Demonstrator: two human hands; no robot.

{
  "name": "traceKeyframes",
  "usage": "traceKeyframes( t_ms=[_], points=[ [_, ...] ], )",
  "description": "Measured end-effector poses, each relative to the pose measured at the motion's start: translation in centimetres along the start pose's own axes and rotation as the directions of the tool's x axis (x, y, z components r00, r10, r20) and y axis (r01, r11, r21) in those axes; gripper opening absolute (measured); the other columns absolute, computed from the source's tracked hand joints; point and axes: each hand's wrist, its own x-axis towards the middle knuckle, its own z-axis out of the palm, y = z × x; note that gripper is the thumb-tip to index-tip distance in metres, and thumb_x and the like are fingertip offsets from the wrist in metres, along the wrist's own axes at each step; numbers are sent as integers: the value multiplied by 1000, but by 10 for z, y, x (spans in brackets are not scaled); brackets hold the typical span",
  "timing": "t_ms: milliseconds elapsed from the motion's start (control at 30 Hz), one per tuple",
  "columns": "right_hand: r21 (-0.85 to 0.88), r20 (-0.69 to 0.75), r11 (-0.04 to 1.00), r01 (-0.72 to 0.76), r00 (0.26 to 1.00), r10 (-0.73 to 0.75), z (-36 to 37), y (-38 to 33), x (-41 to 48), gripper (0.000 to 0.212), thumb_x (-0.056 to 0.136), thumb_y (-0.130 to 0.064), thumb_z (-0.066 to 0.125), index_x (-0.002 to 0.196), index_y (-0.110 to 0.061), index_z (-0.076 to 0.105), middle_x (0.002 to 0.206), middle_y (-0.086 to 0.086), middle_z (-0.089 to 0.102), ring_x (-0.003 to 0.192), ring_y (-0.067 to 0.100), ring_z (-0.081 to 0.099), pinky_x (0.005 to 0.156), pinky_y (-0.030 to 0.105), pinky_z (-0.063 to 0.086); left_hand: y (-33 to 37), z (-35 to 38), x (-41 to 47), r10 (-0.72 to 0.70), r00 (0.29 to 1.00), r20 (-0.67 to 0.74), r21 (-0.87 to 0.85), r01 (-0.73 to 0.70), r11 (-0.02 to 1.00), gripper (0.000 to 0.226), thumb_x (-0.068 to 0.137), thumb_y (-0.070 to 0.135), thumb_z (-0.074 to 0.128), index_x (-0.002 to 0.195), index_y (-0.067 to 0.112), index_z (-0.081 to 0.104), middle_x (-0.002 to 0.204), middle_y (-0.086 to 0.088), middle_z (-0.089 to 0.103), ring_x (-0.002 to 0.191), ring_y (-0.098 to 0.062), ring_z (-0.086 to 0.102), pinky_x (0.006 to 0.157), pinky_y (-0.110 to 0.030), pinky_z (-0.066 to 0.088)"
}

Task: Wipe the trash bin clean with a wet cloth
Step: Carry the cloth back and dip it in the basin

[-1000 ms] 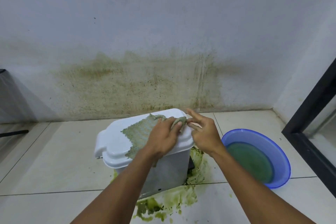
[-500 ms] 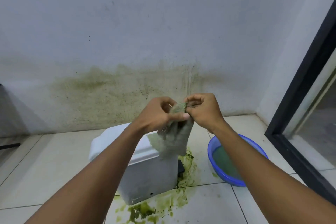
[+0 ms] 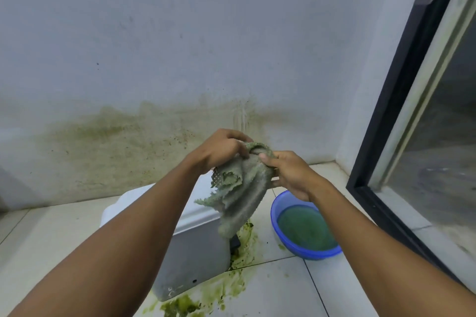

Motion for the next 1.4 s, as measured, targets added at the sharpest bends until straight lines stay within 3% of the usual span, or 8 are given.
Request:
traceKeyframes(
  t_ms=[133,300,433,533,733,933,1100,1400],
  points=[
    [159,-31,977,-142,988,149,-21,5,-8,28,99,-25,59,114,-4,68,102,9,75,80,21,72,70,36,59,-38,39,7,-138,948,286,-234,209,950,59,70,28,85,124,11,68,114,-14,76,103,-34,71,89,-43,53],
    [85,-117,972,-218,967,227,-62,28,-21,65,83,-3,76,139,-23,51,122,12,68,105,25,69,88,42,57,-70,83,27,-186,967,173,-449,246,859,85,72,2,89,145,24,53,132,-9,67,115,-32,68,93,-49,61],
    [162,-169,972,-171,965,199,-85,43,-25,58,82,11,69,133,-16,62,87,11,75,84,22,72,78,38,60,-80,112,28,82,996,22,-69,-80,994,113,42,52,100,142,40,48,142,7,54,112,-4,62,84,-26,59],
    [293,-206,945,-143,956,209,-86,42,-19,44,84,14,63,123,-6,68,87,14,73,78,22,70,77,37,61,-89,147,25,264,963,-50,283,-239,929,118,38,77,86,144,45,46,161,9,34,141,-6,37,116,-40,34],
    [46,-234,978,-204,950,209,-91,33,-19,42,69,16,76,107,-4,74,99,18,74,87,26,70,81,34,61,-95,181,38,230,960,-160,128,-211,969,19,71,24,70,88,19,78,78,-1,76,76,-26,70,70,-44,58],
    [-665,-303,701,-258,951,63,-97,42,-20,55,50,7,88,100,-15,79,96,-4,74,89,11,66,62,12,49,-84,162,48,190,981,-31,158,-183,970,15,78,26,89,91,20,85,82,3,80,74,-13,74,71,-36,62],
    [-571,-355,750,-334,924,142,-108,49,-19,57,52,9,88,104,-12,78,104,-2,70,97,12,62,85,25,54,-82,145,59,174,984,-22,248,-163,955,12,82,14,86,72,11,79,72,-4,75,67,-18,68,62,-30,56],
    [-668,-341,704,-242,940,-1,-129,93,-22,15,68,-17,90,79,-13,81,84,-4,71,88,12,62,72,19,46,-91,149,74,189,976,111,354,-216,910,17,89,4,71,103,13,76,92,-3,77,83,-18,71,75,-31,56]
  ],
)
